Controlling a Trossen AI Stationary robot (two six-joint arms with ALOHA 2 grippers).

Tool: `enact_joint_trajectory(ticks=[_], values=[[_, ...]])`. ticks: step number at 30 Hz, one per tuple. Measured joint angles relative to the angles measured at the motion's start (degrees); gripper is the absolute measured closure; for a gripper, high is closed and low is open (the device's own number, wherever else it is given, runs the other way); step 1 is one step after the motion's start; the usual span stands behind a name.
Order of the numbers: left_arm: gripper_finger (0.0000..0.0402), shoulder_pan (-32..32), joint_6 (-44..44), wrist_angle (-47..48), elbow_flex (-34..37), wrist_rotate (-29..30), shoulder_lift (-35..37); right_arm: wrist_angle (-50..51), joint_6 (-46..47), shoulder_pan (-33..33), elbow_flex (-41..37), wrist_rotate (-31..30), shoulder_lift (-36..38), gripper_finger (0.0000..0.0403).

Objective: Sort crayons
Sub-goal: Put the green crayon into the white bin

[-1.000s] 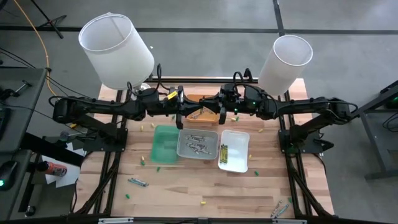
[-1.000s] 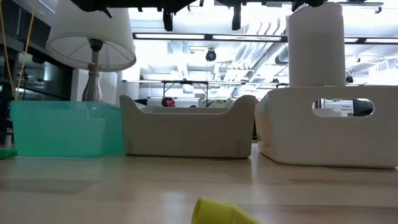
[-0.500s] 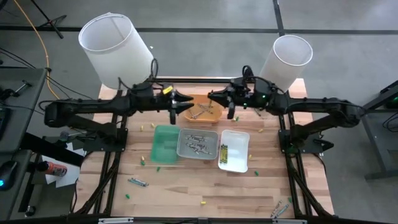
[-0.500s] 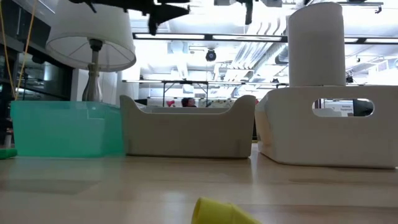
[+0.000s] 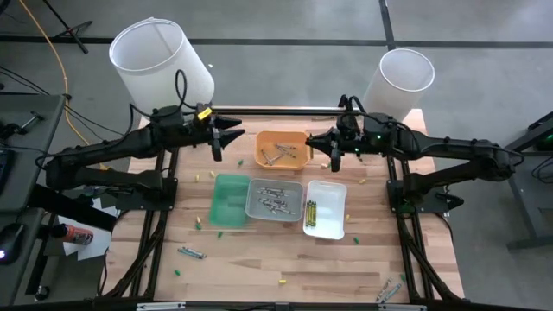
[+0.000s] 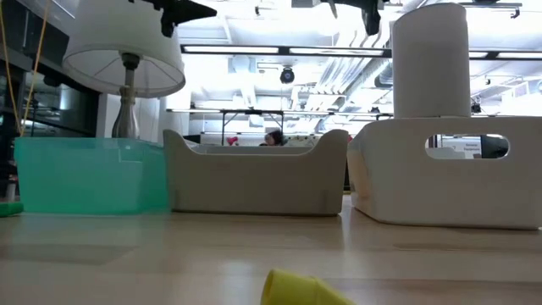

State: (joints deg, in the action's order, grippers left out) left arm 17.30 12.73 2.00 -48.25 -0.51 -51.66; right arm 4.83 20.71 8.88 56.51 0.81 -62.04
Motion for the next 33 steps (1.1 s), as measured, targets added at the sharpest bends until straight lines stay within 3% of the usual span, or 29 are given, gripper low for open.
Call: enact_joint_trajectory(ticks=[5, 9, 15, 21, 27, 33], values=[[0.0232, 0.0, 0.3, 0.3, 0.0, 1.6, -0.2, 4.5, 6.8, -1.0, 0.0, -1.0, -1.2, 0.0396], [0.0232, 0.0, 0.6, 0.6, 0.0, 1.9, -1.0, 14.2, 15.9, -6.5, 0.0, -3.3, -3.3, 0.0399], [0.0232, 0.0, 0.6, 0.6, 0.0, 1.9, -1.3, 29.3, 37.8, -19.0, 0.0, -11.0, -7.8, 0.04], [0.0232, 0.0, 0.5, 1.3, 0.0, 2.6, -1.3, 34.3, 58.6, -28.1, 0.0, -13.3, -14.6, 0.0401], [0.0232, 0.0, -1.7, 1.3, 0.0, 2.7, -1.3, 33.9, 69.8, -28.1, -0.2, -11.4, -22.1, 0.0402], [0.0232, 0.0, -2.4, 1.4, 0.0, 2.7, -1.3, 34.1, 74.8, -26.4, -0.2, -9.2, -27.8, 0.0402]])
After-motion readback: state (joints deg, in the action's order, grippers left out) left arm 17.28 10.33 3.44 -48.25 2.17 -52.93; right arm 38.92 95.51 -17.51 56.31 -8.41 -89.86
